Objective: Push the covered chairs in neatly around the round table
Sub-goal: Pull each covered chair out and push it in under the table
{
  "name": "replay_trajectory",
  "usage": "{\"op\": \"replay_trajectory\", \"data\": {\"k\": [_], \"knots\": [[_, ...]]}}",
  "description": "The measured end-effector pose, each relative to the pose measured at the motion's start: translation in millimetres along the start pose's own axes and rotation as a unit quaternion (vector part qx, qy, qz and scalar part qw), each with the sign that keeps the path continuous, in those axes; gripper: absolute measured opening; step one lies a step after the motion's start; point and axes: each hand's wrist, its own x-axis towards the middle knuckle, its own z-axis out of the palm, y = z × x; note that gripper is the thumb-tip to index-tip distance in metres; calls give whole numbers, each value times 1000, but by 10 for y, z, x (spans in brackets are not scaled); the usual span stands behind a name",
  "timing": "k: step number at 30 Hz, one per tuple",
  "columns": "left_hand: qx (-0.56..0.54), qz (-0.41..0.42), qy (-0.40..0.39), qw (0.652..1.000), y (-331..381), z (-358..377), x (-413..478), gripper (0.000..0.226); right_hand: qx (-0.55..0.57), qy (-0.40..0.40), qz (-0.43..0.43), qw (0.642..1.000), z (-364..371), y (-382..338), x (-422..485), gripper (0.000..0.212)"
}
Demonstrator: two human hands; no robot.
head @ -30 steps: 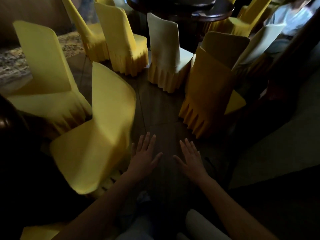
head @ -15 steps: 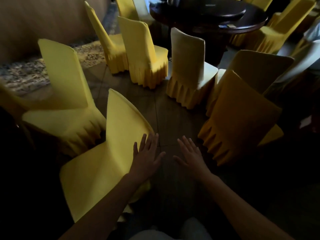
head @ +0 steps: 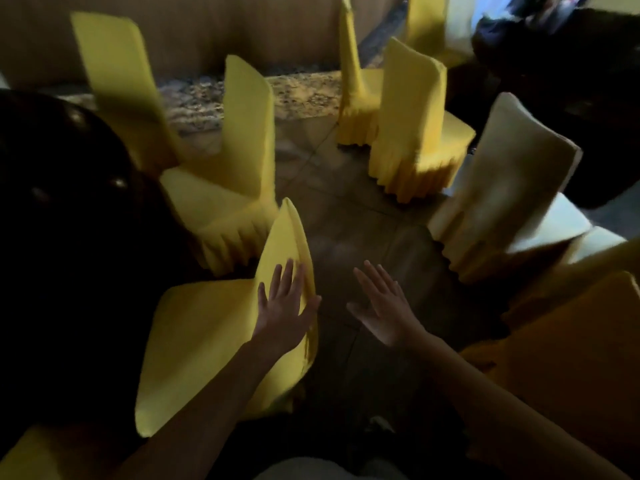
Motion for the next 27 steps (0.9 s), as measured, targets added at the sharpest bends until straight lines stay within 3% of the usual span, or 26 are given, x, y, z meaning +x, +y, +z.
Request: {"op": "replay_trajectory", "data": {"k": [7, 16, 27], "knots": [[-23, -152, 47, 987, 244, 68, 176, 67, 10, -69, -184, 981, -351, 194, 734, 76], [-42, -287, 43, 956, 126, 289, 149, 78, -24, -147, -285, 947, -264, 20, 1348, 71], [-82, -287, 88, 950, -91, 370, 509, 75, -66, -165, -373, 911, -462, -198, 2041, 71]]}}
